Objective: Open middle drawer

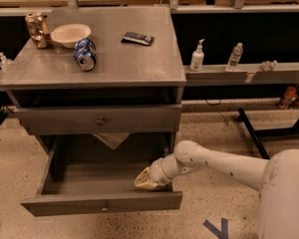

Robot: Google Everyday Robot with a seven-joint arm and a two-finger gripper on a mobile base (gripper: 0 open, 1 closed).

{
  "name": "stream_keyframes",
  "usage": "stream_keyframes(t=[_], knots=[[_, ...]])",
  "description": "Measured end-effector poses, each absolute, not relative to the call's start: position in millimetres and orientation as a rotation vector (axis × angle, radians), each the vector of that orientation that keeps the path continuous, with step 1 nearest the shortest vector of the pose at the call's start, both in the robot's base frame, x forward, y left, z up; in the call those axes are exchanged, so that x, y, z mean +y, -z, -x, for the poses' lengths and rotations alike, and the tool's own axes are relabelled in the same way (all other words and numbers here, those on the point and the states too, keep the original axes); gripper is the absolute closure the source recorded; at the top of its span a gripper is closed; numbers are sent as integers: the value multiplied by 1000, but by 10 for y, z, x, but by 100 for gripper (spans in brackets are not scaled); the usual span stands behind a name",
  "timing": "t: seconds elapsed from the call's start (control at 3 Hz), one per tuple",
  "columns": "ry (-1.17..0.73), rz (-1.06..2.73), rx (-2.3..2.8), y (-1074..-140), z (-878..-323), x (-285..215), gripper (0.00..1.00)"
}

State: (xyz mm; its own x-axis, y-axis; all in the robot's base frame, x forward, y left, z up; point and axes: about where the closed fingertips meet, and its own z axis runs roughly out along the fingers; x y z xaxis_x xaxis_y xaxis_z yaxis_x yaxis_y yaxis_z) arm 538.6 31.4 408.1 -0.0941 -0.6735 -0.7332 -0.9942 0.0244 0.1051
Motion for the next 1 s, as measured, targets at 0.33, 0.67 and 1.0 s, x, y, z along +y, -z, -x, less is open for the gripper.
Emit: stream_keyframes(t=[0.33,0.67,1.0], knots=[[-788,1553,1807,-4183,-5647,77,100],[-725,1365,1810,-4285,-5825,-283,98],[-687,1166,1744,-4549,-5799,-770,67]])
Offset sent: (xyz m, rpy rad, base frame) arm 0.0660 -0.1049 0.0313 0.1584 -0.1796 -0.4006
